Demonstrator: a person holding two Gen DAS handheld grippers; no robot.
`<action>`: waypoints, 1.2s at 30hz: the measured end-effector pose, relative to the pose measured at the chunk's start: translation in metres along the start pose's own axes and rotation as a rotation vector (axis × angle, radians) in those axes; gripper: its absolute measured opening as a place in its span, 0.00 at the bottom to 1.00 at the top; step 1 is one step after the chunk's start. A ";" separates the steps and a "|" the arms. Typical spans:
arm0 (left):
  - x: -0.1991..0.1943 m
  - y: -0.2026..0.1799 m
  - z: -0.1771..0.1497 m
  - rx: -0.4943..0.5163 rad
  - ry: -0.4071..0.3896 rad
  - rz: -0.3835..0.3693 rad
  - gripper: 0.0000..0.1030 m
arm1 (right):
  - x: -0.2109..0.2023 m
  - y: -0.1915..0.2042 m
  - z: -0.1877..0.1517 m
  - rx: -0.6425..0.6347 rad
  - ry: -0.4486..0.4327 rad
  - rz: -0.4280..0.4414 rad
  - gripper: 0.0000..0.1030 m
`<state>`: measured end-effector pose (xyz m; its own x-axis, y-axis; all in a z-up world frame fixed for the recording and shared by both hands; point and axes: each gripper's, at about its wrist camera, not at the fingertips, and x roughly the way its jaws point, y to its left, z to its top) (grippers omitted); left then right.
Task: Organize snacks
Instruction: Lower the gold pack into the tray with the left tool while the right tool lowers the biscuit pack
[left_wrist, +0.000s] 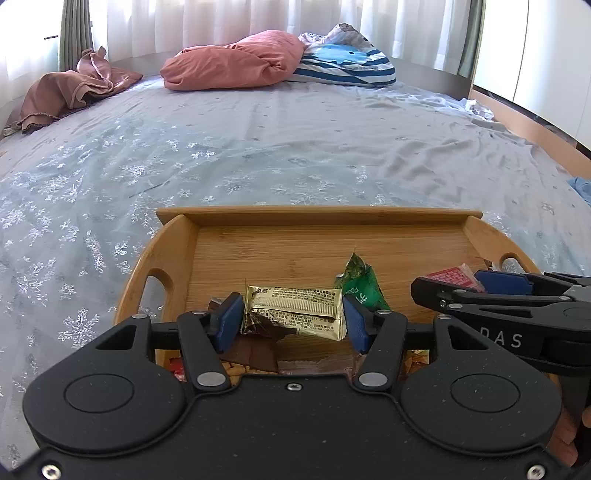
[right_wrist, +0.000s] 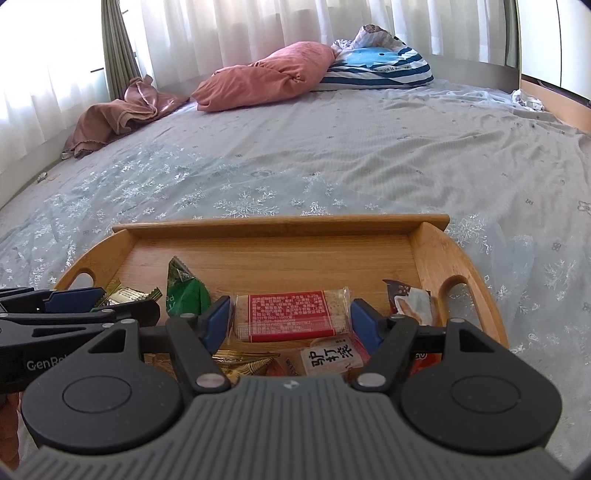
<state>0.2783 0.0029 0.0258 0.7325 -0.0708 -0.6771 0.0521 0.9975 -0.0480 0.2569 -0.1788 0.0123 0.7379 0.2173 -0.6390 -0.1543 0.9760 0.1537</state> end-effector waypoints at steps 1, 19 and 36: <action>0.000 0.000 0.000 -0.001 -0.001 0.000 0.54 | 0.001 0.000 0.000 -0.001 0.001 -0.001 0.71; 0.002 -0.001 0.000 -0.002 -0.002 0.000 0.55 | 0.010 0.000 -0.002 -0.010 0.008 -0.007 0.71; 0.012 0.004 -0.004 -0.022 0.012 0.002 0.55 | 0.017 -0.003 -0.005 0.003 0.019 -0.013 0.73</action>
<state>0.2842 0.0056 0.0148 0.7241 -0.0693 -0.6862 0.0357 0.9974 -0.0630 0.2667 -0.1781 -0.0026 0.7276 0.2046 -0.6548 -0.1424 0.9787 0.1476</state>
